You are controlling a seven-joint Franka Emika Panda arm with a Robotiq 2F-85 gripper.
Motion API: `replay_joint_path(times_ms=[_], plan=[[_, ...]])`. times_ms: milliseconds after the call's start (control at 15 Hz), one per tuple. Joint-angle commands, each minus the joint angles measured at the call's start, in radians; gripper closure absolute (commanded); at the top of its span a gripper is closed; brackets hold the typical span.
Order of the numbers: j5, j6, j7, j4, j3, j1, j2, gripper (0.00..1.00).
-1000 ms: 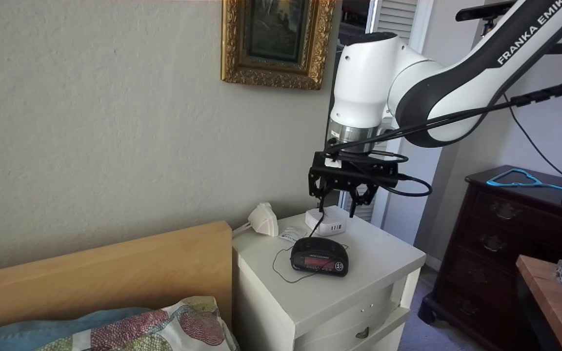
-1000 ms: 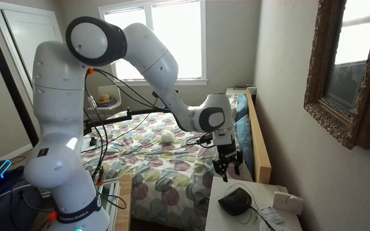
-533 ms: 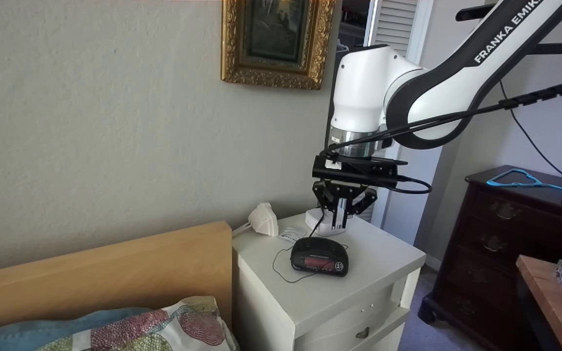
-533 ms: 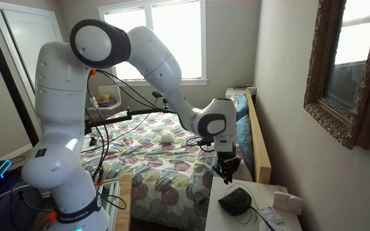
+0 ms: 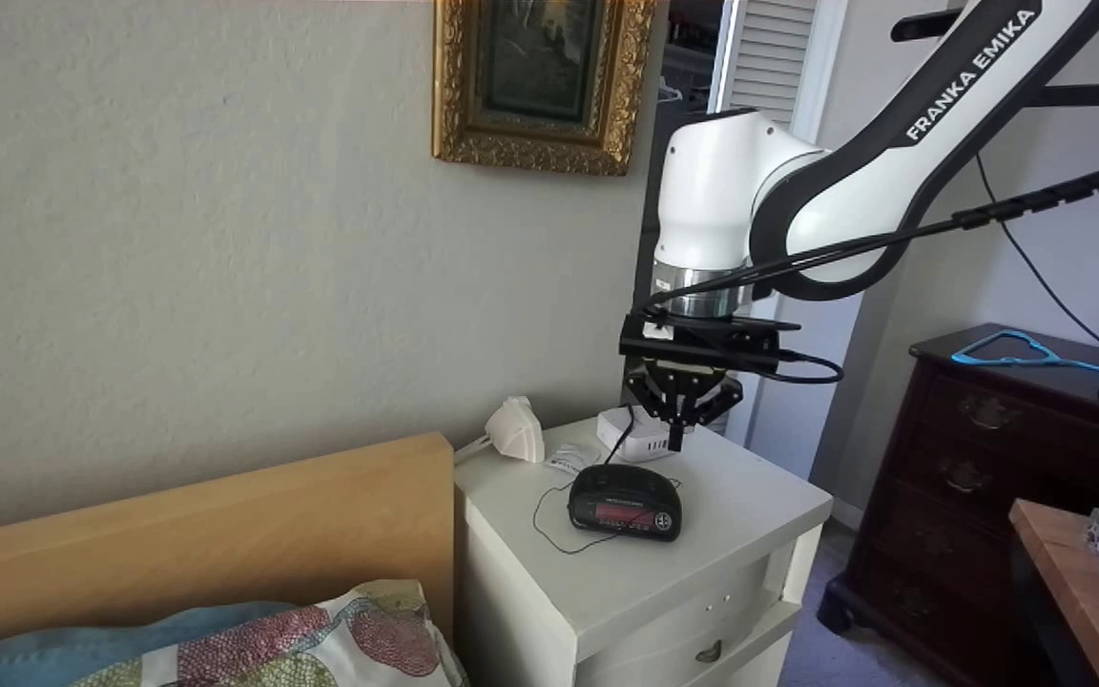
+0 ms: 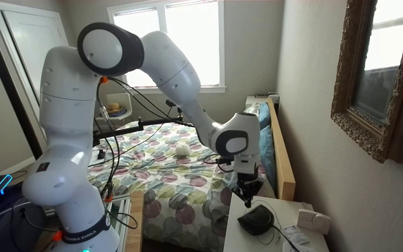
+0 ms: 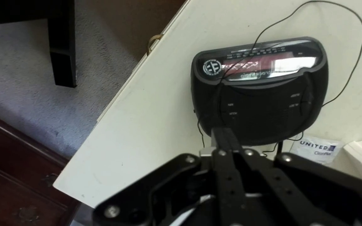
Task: Press the right button on the black alarm clock
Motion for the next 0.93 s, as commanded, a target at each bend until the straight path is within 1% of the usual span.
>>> replay_joint_path(times_ms=[0, 267, 467, 733, 867], plan=[[0.053, 0.025, -0.044, -0.027, -0.003, -0.018, -0.003, 0.98], [0.061, 0.079, -0.042, -0.049, -0.007, -0.024, 0.009, 0.98], [0.084, 0.164, -0.066, -0.072, -0.001, -0.032, 0.024, 0.98], [0.145, 0.236, -0.128, -0.081, 0.005, -0.035, 0.061, 0.98], [0.180, 0.250, -0.160, -0.077, 0.010, -0.037, 0.077, 0.98]])
